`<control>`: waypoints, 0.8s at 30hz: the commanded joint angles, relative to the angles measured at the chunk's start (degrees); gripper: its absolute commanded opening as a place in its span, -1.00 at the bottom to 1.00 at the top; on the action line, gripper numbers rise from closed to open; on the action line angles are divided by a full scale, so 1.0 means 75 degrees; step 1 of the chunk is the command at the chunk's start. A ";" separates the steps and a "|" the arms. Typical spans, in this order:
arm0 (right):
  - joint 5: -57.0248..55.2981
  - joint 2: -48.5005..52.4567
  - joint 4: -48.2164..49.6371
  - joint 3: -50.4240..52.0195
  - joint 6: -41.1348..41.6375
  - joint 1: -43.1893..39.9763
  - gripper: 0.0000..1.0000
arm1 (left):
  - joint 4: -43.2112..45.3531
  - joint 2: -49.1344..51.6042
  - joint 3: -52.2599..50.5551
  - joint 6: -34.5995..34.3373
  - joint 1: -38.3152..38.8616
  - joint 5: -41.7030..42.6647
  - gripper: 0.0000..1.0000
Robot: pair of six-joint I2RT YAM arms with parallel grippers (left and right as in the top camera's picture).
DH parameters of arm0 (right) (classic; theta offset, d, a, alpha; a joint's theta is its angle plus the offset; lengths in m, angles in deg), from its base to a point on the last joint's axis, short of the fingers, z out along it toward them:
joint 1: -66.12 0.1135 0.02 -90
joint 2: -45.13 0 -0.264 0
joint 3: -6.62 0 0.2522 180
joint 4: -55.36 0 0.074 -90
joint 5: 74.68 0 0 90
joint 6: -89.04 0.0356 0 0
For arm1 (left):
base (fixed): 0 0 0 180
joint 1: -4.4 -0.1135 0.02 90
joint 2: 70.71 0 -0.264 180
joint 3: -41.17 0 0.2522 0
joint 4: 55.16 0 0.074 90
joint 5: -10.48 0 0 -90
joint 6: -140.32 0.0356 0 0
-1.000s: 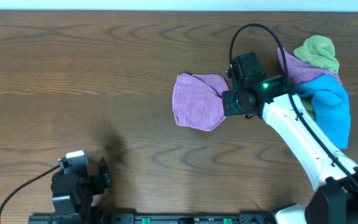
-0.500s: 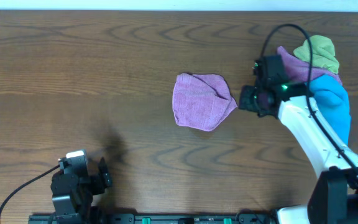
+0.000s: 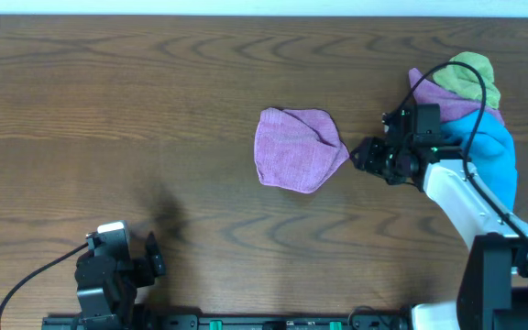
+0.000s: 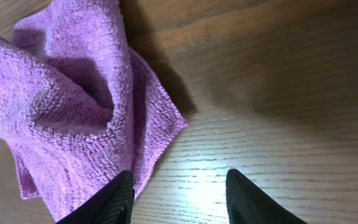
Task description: Fold the cloth
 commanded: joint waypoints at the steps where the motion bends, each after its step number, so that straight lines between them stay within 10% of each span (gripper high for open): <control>1: 0.0303 0.0254 0.0160 0.0052 0.0099 -0.0038 -0.05 | -0.0195 -0.0050 -0.0052 -0.0052 0.0044 -0.0061 0.90; 24: 0.1005 0.1772 0.1547 0.0052 0.0513 -0.0029 -0.10 | -0.0195 -0.0050 -0.0052 -0.0052 0.0044 -0.0061 0.90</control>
